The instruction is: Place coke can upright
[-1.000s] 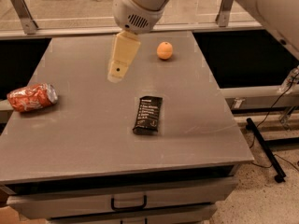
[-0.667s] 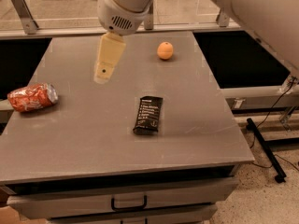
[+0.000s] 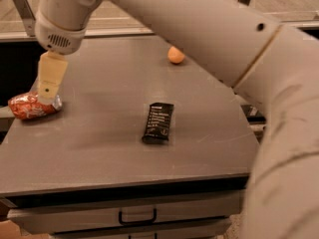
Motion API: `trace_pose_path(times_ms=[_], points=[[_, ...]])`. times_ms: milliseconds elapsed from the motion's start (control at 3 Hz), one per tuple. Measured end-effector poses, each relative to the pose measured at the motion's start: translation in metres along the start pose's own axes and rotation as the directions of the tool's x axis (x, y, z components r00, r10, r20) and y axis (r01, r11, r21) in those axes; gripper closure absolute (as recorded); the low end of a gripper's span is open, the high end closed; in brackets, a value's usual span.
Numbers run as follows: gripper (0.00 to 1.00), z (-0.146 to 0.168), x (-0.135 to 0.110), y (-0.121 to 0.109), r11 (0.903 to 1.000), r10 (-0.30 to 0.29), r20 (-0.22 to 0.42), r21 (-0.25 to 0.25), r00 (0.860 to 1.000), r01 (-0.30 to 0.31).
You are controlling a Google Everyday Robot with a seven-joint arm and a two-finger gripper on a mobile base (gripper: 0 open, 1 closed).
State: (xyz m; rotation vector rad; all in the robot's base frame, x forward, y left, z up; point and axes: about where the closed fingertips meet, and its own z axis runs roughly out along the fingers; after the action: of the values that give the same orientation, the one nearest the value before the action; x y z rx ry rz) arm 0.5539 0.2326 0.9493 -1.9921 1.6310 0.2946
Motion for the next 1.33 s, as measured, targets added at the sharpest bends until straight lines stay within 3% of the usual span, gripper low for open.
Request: trace_pose_path(times_ms=[333,667,1000,1333], points=[[0.0,0.047,-0.034,0.007,0.9957,-0.022,-0.009,-0.09,1.0,0.022],[0.0,0.083,-0.055,0.018,0.9859,-0.077,-0.062,-0.154,0.995,0.067],[0.0,0.121,-0.058,0.027,0.9746,-0.122,-0.13,-0.203,0.984,0.094],[0.0,0.142,-0.046,0.027,0.9708,-0.142,-0.199,-0.219,0.97,0.097]])
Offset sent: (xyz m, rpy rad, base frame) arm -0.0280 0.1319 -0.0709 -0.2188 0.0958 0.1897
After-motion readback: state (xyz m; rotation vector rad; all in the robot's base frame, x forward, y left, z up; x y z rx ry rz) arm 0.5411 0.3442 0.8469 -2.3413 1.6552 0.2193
